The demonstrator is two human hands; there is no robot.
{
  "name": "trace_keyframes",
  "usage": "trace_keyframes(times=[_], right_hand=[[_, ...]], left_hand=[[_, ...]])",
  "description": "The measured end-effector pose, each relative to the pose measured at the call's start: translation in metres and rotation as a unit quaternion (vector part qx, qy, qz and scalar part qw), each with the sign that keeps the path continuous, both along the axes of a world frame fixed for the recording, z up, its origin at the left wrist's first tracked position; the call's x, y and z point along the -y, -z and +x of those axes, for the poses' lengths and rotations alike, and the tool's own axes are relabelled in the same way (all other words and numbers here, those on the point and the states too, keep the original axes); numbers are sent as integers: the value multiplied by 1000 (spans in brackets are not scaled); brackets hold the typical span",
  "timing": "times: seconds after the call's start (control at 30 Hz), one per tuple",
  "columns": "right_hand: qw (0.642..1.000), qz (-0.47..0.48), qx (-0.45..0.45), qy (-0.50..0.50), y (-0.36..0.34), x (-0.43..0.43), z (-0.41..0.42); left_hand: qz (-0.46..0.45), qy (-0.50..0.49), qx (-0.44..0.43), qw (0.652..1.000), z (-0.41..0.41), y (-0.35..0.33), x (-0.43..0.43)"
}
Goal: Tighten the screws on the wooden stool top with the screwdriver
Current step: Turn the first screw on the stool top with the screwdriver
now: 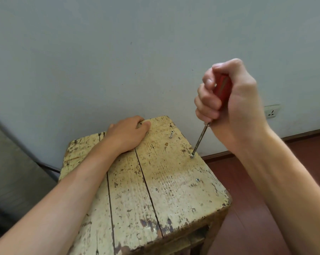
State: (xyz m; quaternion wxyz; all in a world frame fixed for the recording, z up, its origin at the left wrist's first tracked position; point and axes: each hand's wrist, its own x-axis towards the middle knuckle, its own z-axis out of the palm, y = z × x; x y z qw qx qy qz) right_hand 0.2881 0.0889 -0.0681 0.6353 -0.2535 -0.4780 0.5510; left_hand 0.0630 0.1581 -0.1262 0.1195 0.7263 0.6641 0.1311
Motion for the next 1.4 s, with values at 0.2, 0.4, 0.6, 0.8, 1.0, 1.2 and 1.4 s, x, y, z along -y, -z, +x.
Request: trace_keyframes(times=[0.2,0.4,0.6,0.8,1.0,1.2,1.4], right_hand=[[964,48,74,-251,-11,-11,20],[963,31,55,-262,-10,-5,2],[999,-20,-12,34,-4,9,-11],[999,-11,20,26,-2,5,-7],[964,54,126,-226,-13,-5,11],[969,19,80,-232,-9,-1,5],[999,-30,-8,36,-5,13,-10]], left_hand=[[0,0,-3,1000,1,1,-2],[-3,1,0,1000,-2,2,-2],[-4,1,1,1000,0,1,-2],[-5,4,7,1000,-1,0,-1],[3,2,8,1000,-1,2,-2],[3,3,1,1000,-1,2,-2],[3,6,-3,1000,0,1,0]])
